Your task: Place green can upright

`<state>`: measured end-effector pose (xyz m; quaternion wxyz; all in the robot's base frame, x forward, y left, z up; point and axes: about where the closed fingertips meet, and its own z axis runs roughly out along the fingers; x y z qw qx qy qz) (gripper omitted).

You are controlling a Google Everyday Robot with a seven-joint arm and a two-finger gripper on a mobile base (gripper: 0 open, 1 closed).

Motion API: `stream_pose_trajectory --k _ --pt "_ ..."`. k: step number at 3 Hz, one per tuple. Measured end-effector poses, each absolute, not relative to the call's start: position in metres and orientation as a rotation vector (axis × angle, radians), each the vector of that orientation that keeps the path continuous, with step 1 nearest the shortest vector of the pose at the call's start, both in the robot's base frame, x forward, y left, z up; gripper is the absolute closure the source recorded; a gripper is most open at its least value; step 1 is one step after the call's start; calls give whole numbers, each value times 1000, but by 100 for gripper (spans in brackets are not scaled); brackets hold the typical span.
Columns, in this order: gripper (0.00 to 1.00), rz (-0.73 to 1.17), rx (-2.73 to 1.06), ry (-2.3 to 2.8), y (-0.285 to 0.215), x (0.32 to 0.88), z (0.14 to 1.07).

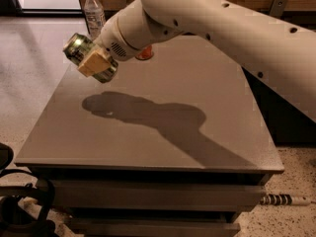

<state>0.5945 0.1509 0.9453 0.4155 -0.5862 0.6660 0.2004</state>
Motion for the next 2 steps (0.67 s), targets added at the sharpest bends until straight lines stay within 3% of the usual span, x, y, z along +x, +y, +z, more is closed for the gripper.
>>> stream_pose_trajectory --k 2 --pt "100 628 -1472 1472 174 606 933"
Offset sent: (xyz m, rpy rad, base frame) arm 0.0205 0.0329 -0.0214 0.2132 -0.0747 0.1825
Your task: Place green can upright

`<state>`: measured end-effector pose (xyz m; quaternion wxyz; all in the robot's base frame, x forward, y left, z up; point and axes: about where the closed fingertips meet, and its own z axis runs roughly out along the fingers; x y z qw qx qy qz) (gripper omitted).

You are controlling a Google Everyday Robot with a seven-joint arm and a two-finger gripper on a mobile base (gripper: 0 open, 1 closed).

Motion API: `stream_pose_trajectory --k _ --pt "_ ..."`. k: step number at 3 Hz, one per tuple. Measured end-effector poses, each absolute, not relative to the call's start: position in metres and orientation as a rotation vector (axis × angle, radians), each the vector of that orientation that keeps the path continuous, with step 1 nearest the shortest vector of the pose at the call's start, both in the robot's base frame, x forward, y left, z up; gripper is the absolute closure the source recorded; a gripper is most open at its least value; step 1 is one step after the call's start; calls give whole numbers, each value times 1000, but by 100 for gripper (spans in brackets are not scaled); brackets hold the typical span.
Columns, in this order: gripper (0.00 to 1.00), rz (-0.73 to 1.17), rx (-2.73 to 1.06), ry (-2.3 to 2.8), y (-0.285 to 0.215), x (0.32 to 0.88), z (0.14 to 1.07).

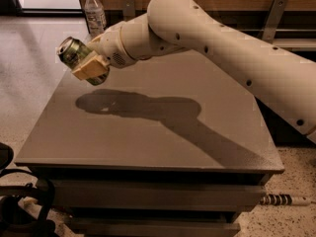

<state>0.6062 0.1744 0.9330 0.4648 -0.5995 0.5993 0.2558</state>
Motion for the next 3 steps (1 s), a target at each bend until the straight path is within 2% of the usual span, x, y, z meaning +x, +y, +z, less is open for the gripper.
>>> stream_pose_trajectory --k 3 --pt "100 721 -1281 1369 187 611 913"
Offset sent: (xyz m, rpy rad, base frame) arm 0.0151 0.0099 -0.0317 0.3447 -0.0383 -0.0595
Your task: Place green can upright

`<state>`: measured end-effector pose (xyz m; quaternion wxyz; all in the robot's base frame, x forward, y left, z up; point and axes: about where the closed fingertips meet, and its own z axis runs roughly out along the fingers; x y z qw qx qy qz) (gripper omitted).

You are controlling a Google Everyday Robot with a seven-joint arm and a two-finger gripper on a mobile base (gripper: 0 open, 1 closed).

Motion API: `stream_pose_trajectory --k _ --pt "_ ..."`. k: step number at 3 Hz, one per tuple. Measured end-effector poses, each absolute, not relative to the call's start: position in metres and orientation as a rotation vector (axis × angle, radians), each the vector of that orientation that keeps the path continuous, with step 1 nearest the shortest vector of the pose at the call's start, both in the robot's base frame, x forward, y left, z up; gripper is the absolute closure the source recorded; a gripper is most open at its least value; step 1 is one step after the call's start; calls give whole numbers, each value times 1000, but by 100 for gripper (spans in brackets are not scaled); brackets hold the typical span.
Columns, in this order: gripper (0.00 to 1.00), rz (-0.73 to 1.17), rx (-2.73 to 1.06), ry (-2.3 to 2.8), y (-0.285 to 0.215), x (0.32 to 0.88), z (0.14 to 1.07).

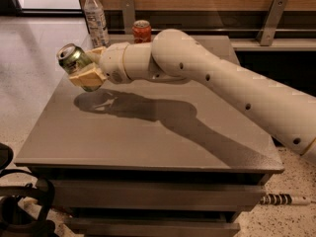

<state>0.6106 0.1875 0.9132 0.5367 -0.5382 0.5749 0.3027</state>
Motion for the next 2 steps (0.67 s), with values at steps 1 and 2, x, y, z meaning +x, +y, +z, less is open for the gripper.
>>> stream_pose_trajectory --k 1,2 --pt "100 751 -1202 1327 195 613 909" --pt "100 762 -1157 1320 198 613 905"
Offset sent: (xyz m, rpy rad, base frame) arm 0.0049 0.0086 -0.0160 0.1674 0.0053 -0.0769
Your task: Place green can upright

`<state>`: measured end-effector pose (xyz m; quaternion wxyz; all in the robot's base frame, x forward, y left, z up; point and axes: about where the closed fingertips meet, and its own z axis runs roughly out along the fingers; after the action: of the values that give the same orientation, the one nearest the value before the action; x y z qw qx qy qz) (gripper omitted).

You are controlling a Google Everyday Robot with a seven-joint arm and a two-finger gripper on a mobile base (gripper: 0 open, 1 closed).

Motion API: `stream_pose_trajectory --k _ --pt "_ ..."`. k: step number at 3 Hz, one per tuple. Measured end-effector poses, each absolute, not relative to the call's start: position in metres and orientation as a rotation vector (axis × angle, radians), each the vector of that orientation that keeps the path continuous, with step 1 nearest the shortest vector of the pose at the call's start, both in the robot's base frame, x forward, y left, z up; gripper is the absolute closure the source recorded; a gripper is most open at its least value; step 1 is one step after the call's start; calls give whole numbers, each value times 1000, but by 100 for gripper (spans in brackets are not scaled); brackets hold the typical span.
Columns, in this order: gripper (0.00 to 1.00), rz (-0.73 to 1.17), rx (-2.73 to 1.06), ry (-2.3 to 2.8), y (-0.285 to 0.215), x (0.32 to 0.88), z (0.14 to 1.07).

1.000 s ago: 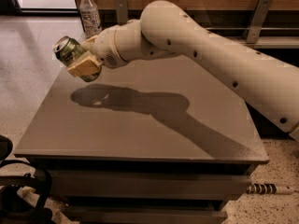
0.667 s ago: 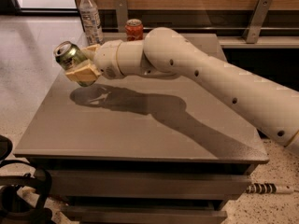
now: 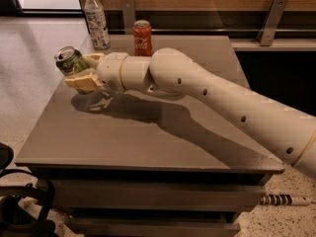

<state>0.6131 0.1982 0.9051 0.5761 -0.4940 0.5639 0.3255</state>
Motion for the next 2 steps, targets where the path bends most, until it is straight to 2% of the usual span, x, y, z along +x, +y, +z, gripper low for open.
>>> stream_pose_trajectory --k 2 --pt "100 790 -1078 1381 196 608 876"
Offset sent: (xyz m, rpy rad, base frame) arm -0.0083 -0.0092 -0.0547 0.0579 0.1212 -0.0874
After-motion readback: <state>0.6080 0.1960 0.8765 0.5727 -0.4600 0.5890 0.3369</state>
